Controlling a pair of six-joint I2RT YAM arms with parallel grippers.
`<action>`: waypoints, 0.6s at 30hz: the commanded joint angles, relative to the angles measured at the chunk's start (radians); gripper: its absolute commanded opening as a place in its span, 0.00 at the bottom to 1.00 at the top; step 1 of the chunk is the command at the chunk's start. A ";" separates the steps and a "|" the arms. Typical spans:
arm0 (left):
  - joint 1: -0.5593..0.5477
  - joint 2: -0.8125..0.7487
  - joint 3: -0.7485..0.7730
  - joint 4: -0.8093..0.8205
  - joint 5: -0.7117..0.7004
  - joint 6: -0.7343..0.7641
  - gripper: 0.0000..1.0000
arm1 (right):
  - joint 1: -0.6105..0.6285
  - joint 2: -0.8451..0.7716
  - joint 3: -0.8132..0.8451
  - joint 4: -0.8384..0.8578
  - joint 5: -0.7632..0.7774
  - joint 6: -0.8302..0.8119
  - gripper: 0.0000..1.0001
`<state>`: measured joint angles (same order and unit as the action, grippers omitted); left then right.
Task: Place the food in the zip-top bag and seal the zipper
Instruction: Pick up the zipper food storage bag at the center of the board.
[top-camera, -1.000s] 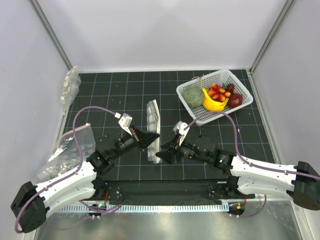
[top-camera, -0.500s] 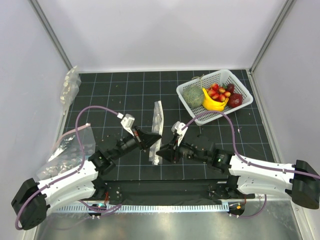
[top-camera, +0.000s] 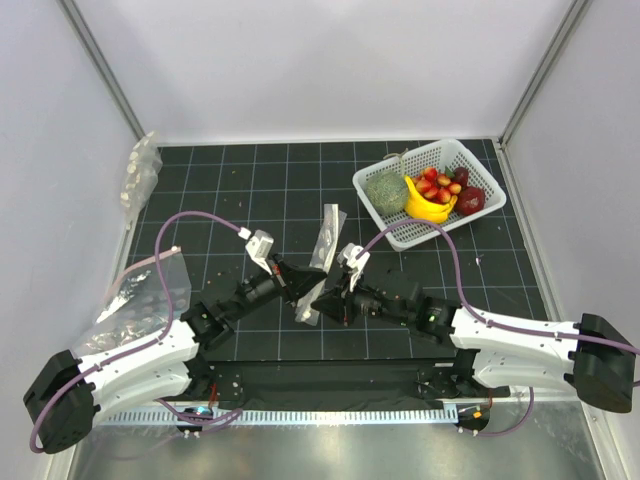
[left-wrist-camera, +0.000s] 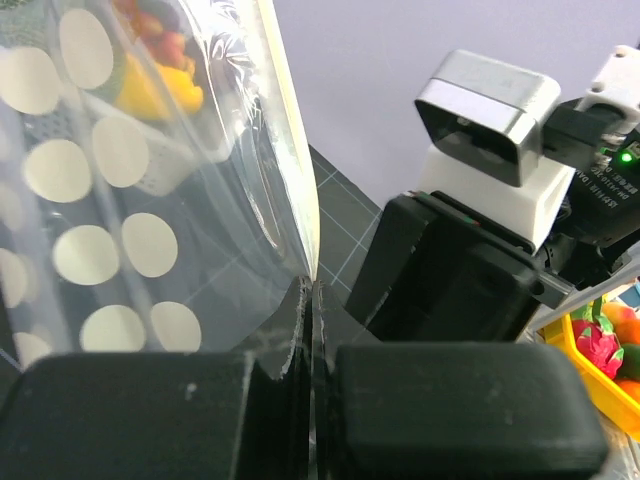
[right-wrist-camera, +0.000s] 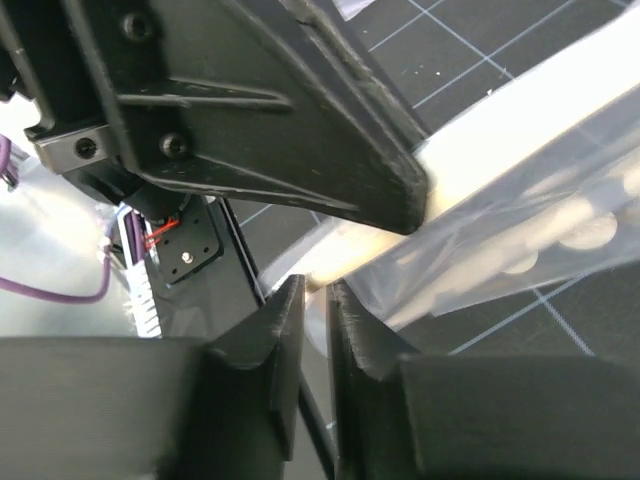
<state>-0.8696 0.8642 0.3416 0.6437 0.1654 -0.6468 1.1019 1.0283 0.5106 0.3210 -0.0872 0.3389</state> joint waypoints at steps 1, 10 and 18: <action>-0.005 -0.004 0.013 0.079 -0.006 0.015 0.00 | -0.002 -0.016 0.039 0.059 0.030 0.006 0.20; -0.006 0.002 0.014 0.080 -0.009 0.015 0.02 | -0.002 -0.125 -0.010 0.064 0.144 0.025 0.01; -0.006 -0.008 0.007 0.082 -0.027 0.013 0.00 | -0.002 -0.126 -0.008 0.061 0.139 0.023 0.17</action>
<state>-0.8703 0.8639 0.3420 0.7067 0.1383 -0.6464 1.1046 0.9039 0.4850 0.3058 0.0044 0.3618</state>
